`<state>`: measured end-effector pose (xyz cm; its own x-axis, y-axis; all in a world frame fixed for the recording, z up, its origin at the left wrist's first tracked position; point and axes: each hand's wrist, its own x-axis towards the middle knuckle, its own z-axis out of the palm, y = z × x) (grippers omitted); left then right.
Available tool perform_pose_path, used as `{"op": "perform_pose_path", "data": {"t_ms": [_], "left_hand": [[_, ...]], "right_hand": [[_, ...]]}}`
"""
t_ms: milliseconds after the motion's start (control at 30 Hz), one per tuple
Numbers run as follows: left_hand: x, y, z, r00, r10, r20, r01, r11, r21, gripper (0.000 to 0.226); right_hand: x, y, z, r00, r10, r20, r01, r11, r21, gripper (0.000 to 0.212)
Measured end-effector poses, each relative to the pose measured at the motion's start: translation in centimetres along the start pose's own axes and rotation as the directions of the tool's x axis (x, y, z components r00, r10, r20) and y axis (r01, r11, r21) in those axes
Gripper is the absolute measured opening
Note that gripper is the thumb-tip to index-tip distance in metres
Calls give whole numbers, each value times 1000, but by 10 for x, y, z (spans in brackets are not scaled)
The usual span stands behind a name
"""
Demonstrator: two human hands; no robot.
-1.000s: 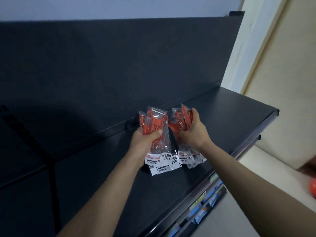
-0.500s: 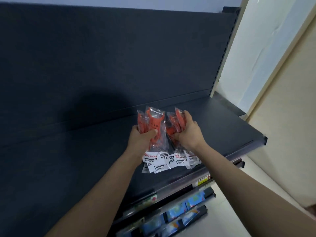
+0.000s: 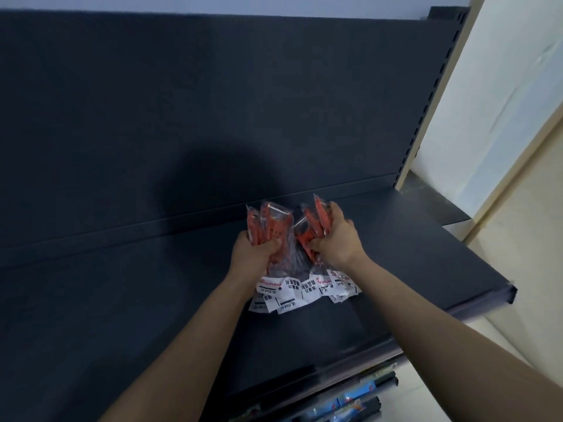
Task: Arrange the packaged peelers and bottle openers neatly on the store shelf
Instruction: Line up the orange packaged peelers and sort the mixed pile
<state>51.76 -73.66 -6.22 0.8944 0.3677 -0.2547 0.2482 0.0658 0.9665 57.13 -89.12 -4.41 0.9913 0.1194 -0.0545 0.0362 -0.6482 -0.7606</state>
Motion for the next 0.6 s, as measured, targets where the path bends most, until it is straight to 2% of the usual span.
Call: {"op": "perform_pose_path", "data": {"t_ms": [133,200,300,367,400,433,500,567,600], "left_hand": [[13,-3,9,995,75,-59,-70,994,82,30],[18,-1,11,988,126,-87,-111,981,158,35],[25,-3,13,967,184,-175,-116,934,339,69],[22,-3,18,917,282,-284,-104,853,511,91],[18,-2,21,879,349,-326,-103,805,585,94],[16,-1,24,843,414,-343,-98,746,659,90],[11,2,31,798,521,-302,-82,591,802,66],[7,3,39,797,560,-226,-51,435,899,41],[6,3,43,805,559,-202,-21,366,931,38]], "right_hand": [[15,5,2,1000,11,13,-11,1000,9,91],[22,8,4,1000,13,26,-13,1000,10,89],[33,12,5,999,8,38,-7,999,-32,79],[39,15,3,999,-1,54,4,999,-54,71],[42,16,2,998,-8,66,12,998,-59,68],[45,18,0,997,-22,81,27,997,-66,65],[50,20,-6,991,-61,115,71,994,-83,62],[56,22,-16,984,-108,140,117,992,-53,54],[59,24,-21,981,-122,148,126,992,-18,51]]}}
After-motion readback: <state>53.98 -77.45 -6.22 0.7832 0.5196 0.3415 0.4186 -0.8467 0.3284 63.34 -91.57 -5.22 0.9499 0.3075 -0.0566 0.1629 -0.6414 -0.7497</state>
